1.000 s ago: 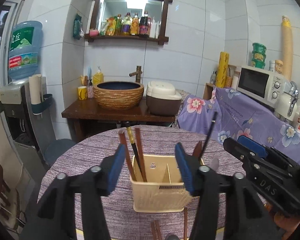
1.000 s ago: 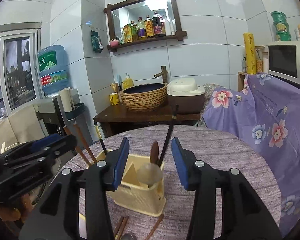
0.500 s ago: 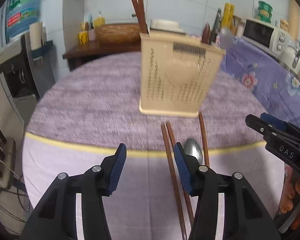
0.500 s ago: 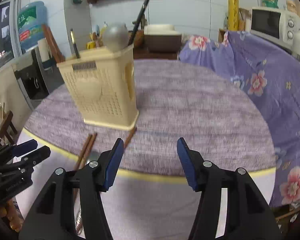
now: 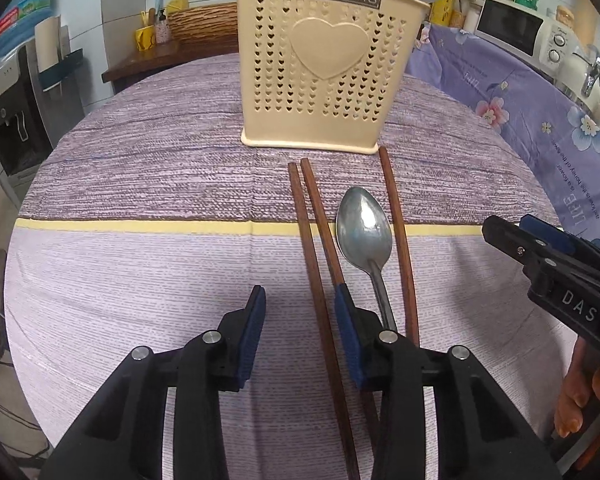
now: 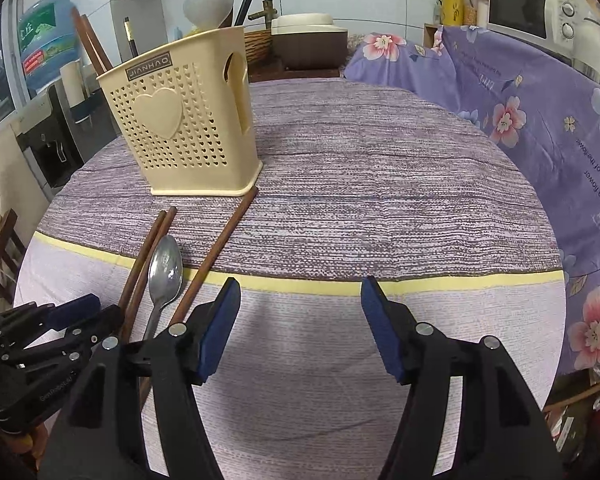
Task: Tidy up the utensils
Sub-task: 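Move both tools back down to the remaining chopsticks and spoon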
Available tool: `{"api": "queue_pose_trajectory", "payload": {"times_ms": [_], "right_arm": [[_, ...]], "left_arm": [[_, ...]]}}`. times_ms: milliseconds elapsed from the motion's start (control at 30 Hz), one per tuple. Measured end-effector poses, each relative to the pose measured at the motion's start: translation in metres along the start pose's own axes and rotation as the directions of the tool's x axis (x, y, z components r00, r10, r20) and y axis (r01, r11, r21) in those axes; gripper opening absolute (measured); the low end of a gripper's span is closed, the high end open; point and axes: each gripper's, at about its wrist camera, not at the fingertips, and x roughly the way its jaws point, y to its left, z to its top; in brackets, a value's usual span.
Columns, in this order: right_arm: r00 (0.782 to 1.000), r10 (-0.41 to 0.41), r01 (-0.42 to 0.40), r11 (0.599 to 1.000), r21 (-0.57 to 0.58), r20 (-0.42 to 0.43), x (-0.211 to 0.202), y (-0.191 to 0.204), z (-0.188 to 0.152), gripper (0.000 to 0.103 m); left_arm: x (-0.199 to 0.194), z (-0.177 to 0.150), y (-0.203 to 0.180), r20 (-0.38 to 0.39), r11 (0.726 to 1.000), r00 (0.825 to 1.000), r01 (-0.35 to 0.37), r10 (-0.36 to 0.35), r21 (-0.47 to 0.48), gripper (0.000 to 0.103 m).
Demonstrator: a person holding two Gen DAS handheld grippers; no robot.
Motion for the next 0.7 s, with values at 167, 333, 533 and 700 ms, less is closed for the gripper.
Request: {"api": "queue_pose_trajectory", "payload": {"times_ms": [167, 333, 533, 700], "right_arm": [[1.000, 0.000, 0.000, 1.000, -0.019, -0.022, 0.002, 0.010, -0.001, 0.063], [0.994, 0.051, -0.056, 0.997, -0.052, -0.100, 0.008, 0.032, -0.009, 0.063], [0.982, 0.081, -0.092, 0.994, -0.058, -0.171, 0.017, 0.056, -0.015, 0.063], [0.977, 0.017, -0.038, 0.995, -0.095, -0.212, 0.023, 0.068, -0.016, 0.068]], "left_arm": [[0.001, -0.001, -0.002, 0.007, 0.999, 0.999, -0.038, 0.038, 0.014, 0.029], [-0.002, 0.000, 0.009, 0.007, 0.999, 0.999, -0.048, 0.048, -0.012, 0.026], [-0.006, 0.001, 0.021, 0.008, 0.998, 0.999, -0.053, 0.054, -0.039, 0.026], [-0.006, 0.000, 0.024, 0.009, 0.998, 0.999, -0.049, 0.049, -0.050, 0.026]]}}
